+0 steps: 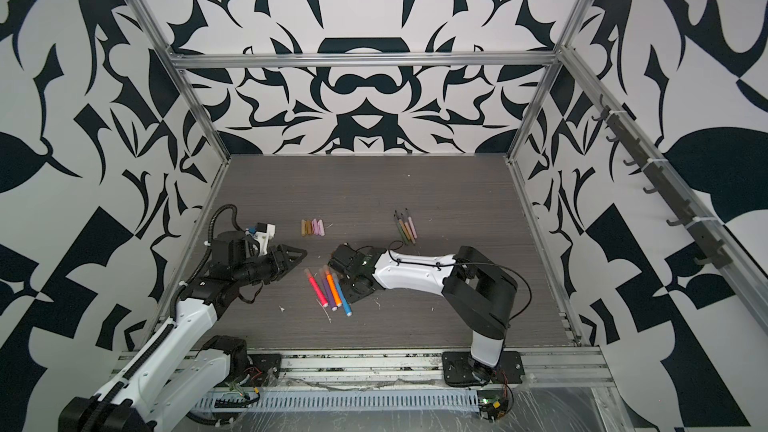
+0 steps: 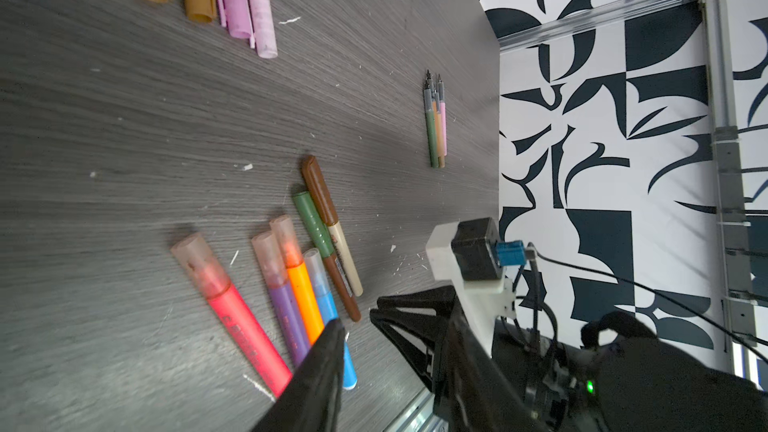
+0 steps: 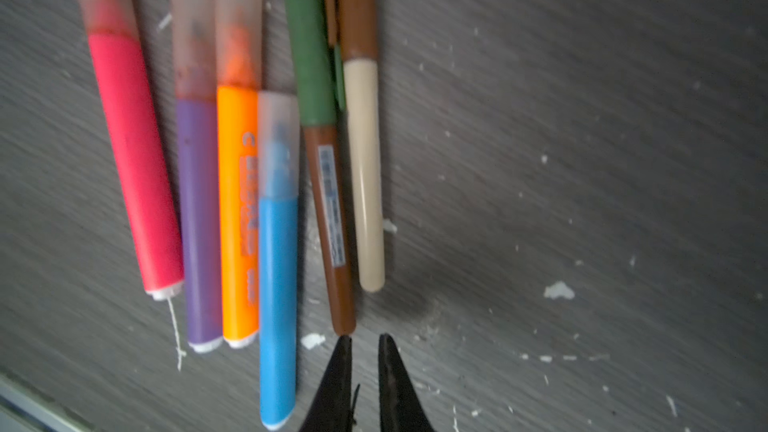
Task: Open the pen caps
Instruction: 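Move the right gripper over the brown-capped beige pen in the marker pile, then grasp the beige pen body with the right gripper and lift it upright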
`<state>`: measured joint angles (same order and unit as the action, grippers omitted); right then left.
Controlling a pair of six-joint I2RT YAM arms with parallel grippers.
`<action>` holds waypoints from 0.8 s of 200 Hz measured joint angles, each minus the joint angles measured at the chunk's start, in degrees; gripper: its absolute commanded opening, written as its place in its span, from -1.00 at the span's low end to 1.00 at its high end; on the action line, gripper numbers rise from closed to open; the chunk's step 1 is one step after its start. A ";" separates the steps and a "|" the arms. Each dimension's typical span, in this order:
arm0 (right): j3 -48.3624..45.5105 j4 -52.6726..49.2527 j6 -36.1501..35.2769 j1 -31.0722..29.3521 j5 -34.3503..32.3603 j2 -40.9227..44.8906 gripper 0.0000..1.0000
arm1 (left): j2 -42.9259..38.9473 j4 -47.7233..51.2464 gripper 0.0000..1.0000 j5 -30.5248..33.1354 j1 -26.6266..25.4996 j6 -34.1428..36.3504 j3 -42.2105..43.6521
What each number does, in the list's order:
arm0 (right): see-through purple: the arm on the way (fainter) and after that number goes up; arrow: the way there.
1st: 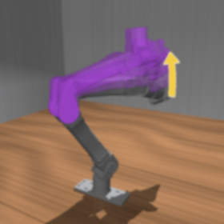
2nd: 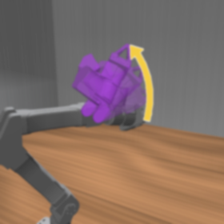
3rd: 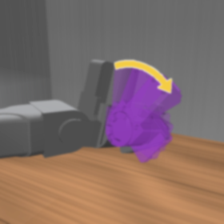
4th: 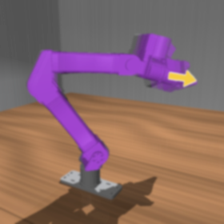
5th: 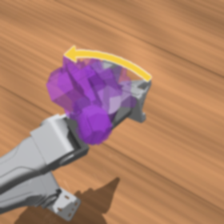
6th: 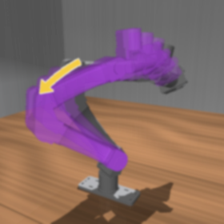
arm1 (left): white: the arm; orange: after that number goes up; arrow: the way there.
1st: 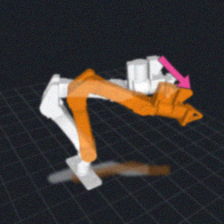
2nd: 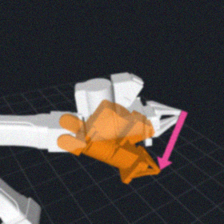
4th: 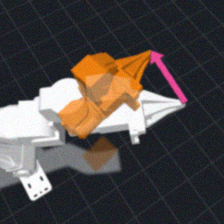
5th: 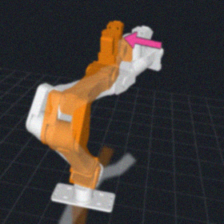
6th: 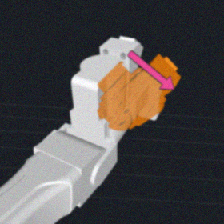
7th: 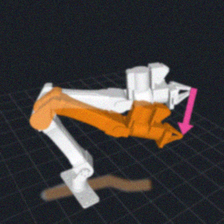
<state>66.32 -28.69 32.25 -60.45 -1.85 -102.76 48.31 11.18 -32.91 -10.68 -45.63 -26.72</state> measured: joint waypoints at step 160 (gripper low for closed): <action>8.26 -4.46 -2.89 2.32 -1.77 -7.87 -0.61 | 0.63 0.46 -0.11 -0.83 0.00 1.05 0.00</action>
<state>74.59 -33.15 29.36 -58.13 -3.62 -110.63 48.95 11.64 -33.74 -10.68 -44.58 -26.72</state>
